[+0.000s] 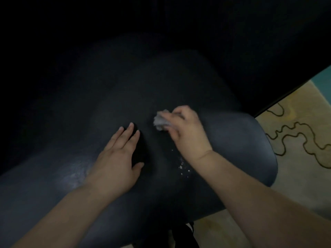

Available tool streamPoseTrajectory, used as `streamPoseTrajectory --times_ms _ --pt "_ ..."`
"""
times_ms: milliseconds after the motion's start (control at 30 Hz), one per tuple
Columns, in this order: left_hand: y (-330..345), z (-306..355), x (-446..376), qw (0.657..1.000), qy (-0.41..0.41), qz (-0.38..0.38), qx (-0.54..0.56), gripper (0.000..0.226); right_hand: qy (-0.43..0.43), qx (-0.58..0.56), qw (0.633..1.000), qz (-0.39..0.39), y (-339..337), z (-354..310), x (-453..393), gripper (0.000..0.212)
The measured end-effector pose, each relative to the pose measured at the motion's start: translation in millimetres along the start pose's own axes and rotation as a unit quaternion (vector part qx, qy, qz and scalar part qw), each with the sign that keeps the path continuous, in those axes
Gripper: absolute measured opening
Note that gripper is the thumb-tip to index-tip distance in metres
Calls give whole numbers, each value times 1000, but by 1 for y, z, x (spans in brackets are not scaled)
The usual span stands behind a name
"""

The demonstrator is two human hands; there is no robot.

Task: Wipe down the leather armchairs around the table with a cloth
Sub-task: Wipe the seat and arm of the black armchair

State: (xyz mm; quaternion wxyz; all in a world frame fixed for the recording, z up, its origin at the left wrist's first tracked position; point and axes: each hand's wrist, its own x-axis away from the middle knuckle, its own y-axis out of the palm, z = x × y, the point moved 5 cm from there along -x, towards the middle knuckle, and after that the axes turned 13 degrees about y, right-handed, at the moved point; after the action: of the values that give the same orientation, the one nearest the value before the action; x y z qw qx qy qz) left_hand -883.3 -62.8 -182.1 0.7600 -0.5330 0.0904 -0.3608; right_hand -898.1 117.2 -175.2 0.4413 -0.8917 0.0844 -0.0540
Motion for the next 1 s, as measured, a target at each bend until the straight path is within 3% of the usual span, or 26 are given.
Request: streamPoseTrajectory --times_ms 200,300,400,500,600,700,800,1000 --pt "1 -2 7 1000 -6 3 4 84 92 -30 990 98 -18 42 66 37" --pt "2 -2 7 1000 -2 -2 -2 85 64 -44 996 37 16 7 92 37" --pt "2 -7 8 1000 1 -4 -4 86 62 -52 997 17 24 -4 59 40" --pt "1 -11 12 1000 6 -12 -8 87 106 -30 988 105 -3 27 43 38" --pt "-1 -13 14 1000 12 -12 -5 86 137 11 981 140 -14 44 76 40" --pt "-2 -14 16 1000 12 -11 5 85 132 -15 988 76 18 19 111 30" --pt "0 -15 16 1000 14 -7 12 85 53 -34 998 1 45 -14 84 34" --pt "0 -22 19 1000 17 -12 13 86 138 29 975 171 -21 55 29 25"
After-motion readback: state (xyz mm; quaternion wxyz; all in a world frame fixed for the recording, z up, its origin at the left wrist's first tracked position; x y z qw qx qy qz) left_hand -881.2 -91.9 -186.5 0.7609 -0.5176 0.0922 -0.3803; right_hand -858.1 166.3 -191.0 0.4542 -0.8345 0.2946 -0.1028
